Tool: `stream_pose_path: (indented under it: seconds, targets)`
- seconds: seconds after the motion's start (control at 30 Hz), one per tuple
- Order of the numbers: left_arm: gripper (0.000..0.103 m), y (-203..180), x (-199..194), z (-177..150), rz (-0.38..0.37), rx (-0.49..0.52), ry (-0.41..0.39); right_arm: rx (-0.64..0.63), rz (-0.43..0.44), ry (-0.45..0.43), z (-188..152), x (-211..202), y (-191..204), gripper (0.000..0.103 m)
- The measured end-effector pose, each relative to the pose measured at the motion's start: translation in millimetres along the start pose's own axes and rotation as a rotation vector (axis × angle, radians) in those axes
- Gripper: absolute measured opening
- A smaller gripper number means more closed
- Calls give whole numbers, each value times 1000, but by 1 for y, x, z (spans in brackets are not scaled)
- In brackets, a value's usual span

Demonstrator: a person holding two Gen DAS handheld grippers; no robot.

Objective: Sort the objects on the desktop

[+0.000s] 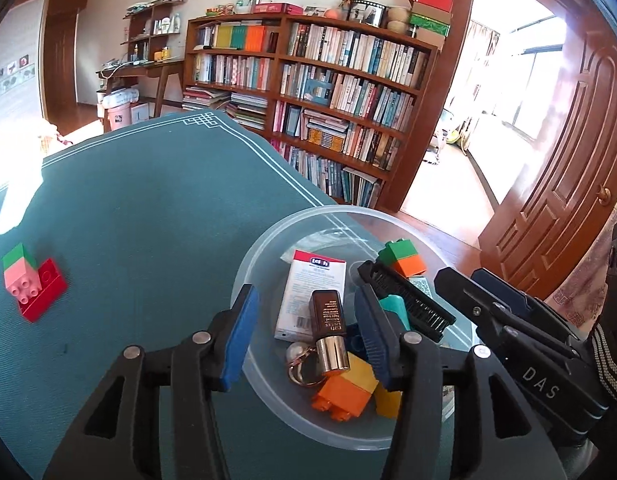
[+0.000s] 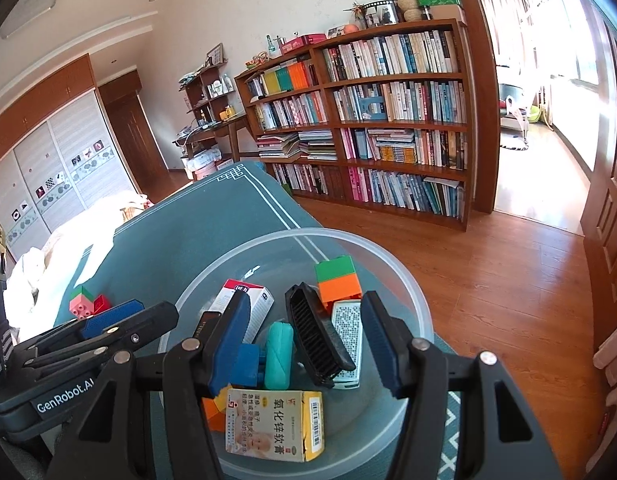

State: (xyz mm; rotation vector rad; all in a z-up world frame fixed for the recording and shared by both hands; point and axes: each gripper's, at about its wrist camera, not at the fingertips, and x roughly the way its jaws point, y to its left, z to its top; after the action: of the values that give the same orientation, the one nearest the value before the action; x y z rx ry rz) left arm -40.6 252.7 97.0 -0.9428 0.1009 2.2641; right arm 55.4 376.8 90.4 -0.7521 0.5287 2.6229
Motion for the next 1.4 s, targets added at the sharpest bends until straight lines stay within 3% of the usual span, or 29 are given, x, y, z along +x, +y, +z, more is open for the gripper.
stream_pose_path:
  seconds: [0.23, 0.57, 0.93, 1.4]
  targets:
    - [53, 54, -22, -1, 161, -79, -66, -46, 67, 16, -5, 4, 26, 63]
    - [53, 148, -37, -1, 352, -278, -80, -130, 169, 65, -21, 10, 72, 63]
    - [53, 200, -25, 3, 394, -373, -53, -218, 255, 131, -37, 24, 123, 63]
    - [53, 209, -14, 3, 380, -370, -39, -256, 298, 198, -45, 48, 157, 63]
